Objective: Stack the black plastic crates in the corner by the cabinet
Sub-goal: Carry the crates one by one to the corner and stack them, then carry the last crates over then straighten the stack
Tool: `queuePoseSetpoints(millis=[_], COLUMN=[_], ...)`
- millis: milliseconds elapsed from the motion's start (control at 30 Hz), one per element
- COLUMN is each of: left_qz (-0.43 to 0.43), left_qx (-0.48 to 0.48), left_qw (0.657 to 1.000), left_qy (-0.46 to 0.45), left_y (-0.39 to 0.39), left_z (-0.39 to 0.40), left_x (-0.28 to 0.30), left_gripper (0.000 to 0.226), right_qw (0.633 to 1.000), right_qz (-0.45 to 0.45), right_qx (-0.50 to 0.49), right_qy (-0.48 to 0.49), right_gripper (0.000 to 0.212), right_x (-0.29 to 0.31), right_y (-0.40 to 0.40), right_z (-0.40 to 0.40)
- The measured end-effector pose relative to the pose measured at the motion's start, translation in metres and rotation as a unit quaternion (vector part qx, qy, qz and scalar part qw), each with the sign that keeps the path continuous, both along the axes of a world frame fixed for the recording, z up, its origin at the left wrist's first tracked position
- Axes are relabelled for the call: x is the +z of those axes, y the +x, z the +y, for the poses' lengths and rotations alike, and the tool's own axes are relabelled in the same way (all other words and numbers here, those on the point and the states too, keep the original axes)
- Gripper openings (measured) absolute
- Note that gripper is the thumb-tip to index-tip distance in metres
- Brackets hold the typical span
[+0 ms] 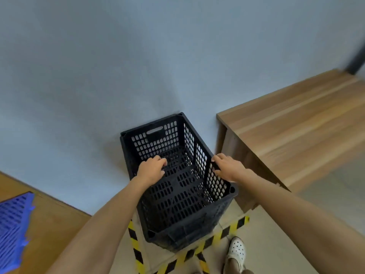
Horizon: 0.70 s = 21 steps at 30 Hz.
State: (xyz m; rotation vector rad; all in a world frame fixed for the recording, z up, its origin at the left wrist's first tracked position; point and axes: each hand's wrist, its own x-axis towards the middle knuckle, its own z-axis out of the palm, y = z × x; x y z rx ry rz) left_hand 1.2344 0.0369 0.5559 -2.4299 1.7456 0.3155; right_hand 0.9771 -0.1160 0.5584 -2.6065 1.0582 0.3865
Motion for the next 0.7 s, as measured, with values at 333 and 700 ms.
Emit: queuePoseSetpoints(millis=[333,700], left_qz=[0.012,-0.015], left_qx=[-0.218,-0.469], left_qw=[0.973,0.883], left_qy=[-0.079,0.01], left_y=[-0.161,-0.467], left_z=[-0.112,-0.133], left_x=[0.036,0.032], left_gripper=[0.036,0.041], right_qw=[0.975,0.896], right_qz=[-0.004,0.012], right_qx=[-0.218,-0.44], right_qy=[0.029,0.058], right_gripper=[0.047,0.039], right_x=[0.005,0.007], right_y=[-0.196,-0.5], right_z=[0.01,0.124])
